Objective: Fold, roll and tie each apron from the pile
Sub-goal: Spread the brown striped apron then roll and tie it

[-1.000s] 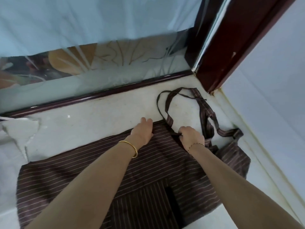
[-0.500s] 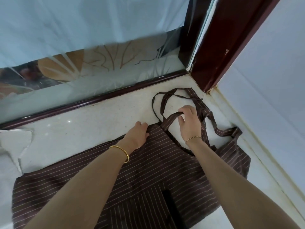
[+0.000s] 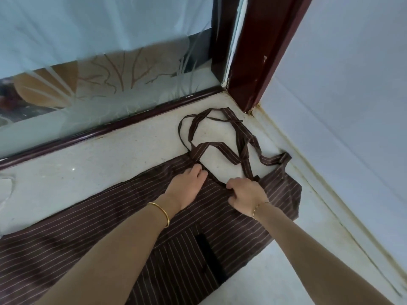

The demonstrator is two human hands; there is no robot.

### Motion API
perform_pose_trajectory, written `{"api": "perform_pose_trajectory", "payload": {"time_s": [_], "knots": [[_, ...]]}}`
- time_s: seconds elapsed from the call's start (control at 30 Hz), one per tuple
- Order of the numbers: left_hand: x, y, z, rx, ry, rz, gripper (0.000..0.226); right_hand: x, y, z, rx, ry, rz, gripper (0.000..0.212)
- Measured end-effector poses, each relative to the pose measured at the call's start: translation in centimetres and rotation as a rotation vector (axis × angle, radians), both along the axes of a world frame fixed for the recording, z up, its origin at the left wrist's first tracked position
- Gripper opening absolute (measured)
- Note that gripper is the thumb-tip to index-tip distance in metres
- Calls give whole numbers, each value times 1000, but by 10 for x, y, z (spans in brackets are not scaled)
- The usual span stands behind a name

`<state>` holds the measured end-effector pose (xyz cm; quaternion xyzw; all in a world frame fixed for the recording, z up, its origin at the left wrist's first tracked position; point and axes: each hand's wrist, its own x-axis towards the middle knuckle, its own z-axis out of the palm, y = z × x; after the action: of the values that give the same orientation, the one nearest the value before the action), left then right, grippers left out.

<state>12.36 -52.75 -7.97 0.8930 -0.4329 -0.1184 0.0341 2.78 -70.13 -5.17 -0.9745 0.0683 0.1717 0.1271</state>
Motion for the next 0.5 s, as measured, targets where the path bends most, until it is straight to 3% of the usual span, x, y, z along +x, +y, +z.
{"api": "perform_pose_trajectory", "payload": {"time_s": [0.07,0.23,0.4,0.43,0.5], "knots": [[-6,-10,-5,100,17,56,62,-3,2,2,-60,95,61,33],[-13,-23,-1,253,4,108,73,-5,-16,19,-207,336,81,24],[-20,-25,2,337,-43,63,77,-12,-60,45,-520,840,30,37],[-20,-24,2,342,-43,63,77,-13,-67,47,-548,872,15,38],[-18,-26,4,330,-42,68,75,-14,-76,45,-488,724,-24,27]]}}
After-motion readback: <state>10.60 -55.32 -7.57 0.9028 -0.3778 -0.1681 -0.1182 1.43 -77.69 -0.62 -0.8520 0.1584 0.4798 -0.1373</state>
